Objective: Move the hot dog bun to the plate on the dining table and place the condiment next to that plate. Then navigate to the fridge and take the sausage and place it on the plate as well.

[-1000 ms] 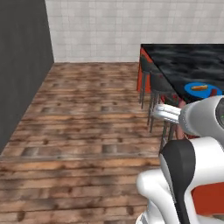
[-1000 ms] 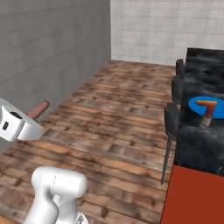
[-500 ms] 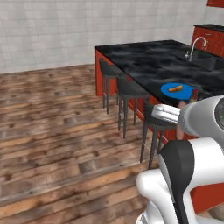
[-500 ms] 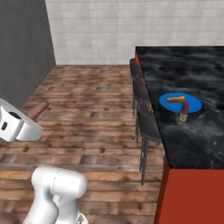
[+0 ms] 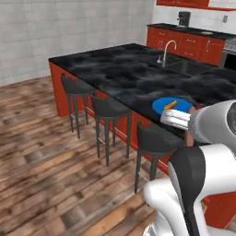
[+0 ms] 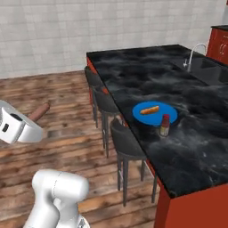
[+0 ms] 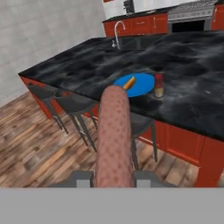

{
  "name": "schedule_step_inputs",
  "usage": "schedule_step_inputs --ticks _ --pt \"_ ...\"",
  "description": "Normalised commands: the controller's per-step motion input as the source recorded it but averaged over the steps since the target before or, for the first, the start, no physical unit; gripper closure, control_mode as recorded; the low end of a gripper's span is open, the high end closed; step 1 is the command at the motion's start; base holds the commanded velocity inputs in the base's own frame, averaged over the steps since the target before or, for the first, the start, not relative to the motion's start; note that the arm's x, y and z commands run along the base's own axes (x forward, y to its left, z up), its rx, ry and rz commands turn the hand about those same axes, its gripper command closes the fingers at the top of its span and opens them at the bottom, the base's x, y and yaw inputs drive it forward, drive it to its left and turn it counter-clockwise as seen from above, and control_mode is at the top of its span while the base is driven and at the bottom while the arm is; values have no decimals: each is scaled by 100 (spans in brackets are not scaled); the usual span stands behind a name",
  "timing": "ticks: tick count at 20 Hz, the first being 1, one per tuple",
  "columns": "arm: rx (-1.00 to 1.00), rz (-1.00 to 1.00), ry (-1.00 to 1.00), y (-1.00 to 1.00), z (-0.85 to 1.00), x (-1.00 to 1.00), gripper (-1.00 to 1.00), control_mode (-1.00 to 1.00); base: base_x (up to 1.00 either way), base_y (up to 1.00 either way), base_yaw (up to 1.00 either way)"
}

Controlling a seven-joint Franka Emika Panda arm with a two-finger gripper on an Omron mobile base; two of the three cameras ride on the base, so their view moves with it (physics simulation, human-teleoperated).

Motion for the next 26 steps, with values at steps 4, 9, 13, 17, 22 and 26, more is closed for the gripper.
schedule_step_inputs --ticks 4,9,13,17,22,26 --pt "0 0 0 0 0 0 100 100 74 42 -53" --pt "0 0 0 0 0 0 100 100 52 46 -59" --pt "0 0 0 0 0 0 100 100 46 55 -62" --pt "0 0 0 0 0 0 100 100 44 54 -62" --pt "0 0 0 0 0 0 100 100 51 43 -58" --pt "0 0 0 0 0 0 100 100 63 39 -53"
